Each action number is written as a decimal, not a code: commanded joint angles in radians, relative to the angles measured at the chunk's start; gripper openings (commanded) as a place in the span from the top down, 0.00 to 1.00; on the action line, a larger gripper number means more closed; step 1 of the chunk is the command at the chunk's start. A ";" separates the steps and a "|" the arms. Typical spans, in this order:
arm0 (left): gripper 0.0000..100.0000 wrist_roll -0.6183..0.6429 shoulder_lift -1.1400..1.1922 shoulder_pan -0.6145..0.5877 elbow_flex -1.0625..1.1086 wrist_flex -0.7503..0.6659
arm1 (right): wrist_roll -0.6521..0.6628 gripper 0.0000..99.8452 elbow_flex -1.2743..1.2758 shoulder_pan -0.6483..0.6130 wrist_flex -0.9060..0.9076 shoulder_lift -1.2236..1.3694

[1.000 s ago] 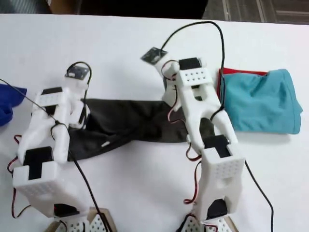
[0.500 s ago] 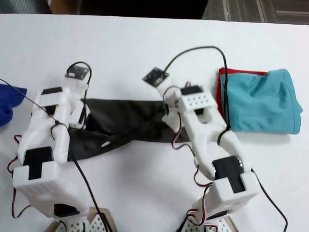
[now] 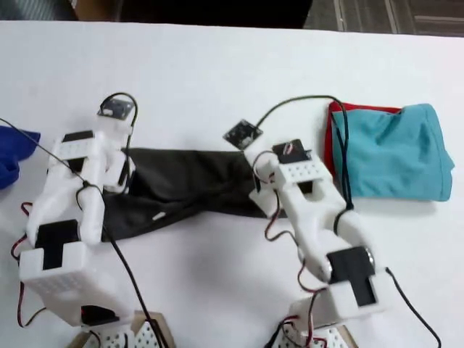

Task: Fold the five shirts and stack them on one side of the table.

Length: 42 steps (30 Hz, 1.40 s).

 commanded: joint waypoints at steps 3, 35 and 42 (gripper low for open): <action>0.76 0.009 0.002 0.018 -0.001 -0.034 | -0.002 0.79 0.040 0.018 0.018 -0.180; 0.76 0.009 0.066 0.371 -0.481 0.474 | -0.123 0.79 0.605 0.260 -0.351 -0.691; 0.76 0.011 0.086 0.477 -0.479 0.443 | -0.123 0.79 0.654 0.255 -0.430 -0.700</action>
